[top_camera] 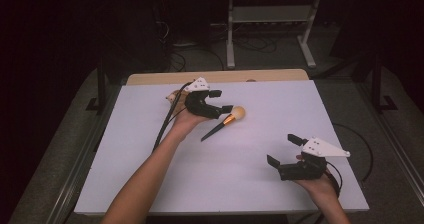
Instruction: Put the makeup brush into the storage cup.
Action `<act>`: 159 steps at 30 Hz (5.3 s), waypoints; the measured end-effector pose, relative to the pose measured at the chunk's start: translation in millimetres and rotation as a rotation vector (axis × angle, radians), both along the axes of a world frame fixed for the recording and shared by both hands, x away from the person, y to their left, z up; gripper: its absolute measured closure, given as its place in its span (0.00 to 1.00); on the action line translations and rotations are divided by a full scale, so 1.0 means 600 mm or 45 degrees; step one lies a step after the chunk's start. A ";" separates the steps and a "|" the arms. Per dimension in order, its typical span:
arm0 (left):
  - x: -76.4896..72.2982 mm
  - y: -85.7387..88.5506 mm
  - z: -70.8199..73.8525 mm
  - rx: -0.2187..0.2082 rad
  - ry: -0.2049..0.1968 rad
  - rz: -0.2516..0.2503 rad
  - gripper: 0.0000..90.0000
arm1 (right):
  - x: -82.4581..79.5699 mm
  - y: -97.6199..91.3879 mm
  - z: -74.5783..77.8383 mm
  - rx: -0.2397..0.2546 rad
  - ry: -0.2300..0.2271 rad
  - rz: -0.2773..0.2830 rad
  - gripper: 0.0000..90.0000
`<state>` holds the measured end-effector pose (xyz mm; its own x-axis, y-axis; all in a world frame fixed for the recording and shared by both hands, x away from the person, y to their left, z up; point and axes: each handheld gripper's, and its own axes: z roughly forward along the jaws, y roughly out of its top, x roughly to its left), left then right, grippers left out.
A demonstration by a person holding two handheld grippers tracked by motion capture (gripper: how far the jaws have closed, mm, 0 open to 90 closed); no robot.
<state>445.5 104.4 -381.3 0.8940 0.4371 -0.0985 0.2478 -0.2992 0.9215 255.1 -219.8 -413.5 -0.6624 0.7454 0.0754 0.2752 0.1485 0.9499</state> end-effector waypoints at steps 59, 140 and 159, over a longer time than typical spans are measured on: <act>0.046 -0.075 -0.007 0.526 0.249 -0.019 0.27 | -0.001 -0.001 0.000 0.003 -0.007 0.004 0.00; 0.073 -0.127 -0.064 0.878 0.440 -0.002 0.64 | -0.003 -0.003 0.000 0.011 0.000 -0.003 0.00; 0.075 -0.135 -0.067 0.937 0.452 0.008 0.68 | -0.002 -0.005 0.001 0.007 -0.010 -0.005 0.00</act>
<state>490.7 23.3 -421.7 0.8610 0.5049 -0.0613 0.4914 -0.7949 0.3560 253.7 -223.0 -412.8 -0.6599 0.7476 0.0743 0.2680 0.1418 0.9529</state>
